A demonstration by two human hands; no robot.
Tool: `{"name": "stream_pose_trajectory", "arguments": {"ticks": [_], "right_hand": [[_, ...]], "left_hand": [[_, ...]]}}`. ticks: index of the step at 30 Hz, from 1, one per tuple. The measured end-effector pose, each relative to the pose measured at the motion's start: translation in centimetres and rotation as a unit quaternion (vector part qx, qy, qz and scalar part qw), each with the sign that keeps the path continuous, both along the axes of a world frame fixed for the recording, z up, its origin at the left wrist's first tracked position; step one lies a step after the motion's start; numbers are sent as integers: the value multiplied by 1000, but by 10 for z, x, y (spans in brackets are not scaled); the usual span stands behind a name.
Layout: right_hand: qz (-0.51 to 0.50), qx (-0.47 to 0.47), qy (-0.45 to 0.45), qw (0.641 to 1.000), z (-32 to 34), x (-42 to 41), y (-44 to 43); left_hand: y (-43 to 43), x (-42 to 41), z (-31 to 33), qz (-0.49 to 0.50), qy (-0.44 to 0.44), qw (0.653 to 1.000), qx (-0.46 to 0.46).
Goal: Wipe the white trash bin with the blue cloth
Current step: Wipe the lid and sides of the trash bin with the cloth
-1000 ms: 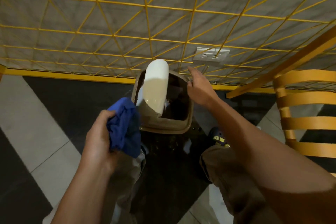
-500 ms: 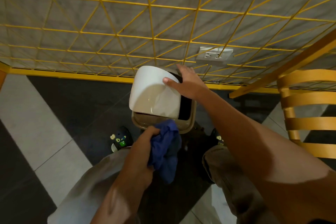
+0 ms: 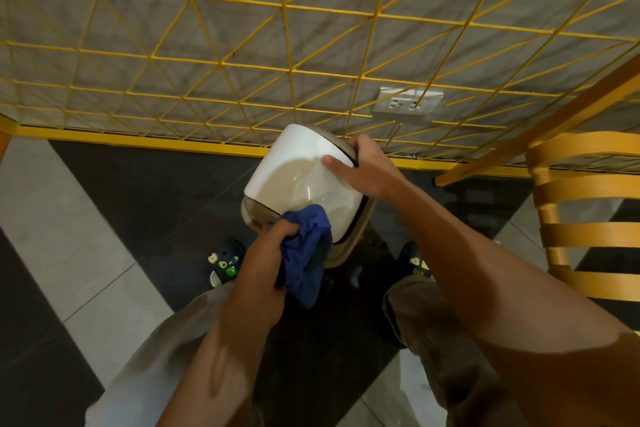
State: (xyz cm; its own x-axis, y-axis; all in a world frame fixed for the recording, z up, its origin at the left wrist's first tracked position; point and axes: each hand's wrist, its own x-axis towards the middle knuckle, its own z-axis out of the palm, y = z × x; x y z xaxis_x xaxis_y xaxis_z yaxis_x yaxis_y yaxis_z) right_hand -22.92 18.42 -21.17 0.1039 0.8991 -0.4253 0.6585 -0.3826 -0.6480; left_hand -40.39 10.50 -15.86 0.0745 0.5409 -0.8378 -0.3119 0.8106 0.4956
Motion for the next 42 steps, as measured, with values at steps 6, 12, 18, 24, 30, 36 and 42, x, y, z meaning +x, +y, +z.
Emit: {"name": "stream_pose_trajectory", "arguments": {"ticks": [6, 12, 18, 24, 30, 36, 42], "right_hand": [[-12, -16, -30, 999, 1, 11, -22], [-75, -13, 1, 997, 0, 12, -51], [-166, -9, 38, 985, -1, -7, -90], [-238, -22, 76, 968, 4, -20, -115], [-249, -25, 74, 965, 5, -19, -120], [-226, -38, 67, 971, 9, -14, -121], [-240, -27, 71, 968, 33, -6, -125]], "left_hand": [[14, -15, 0, -11, -7, 998, 54], [36, -36, -3, -44, -75, 995, 55], [48, -41, -4, -132, -54, 988, 62], [45, -39, -8, -148, -61, 984, 77], [40, -34, -12, -163, -51, 983, 75], [39, -33, -7, -164, -36, 984, 66], [24, -37, 18, -84, -75, 988, 107]]}}
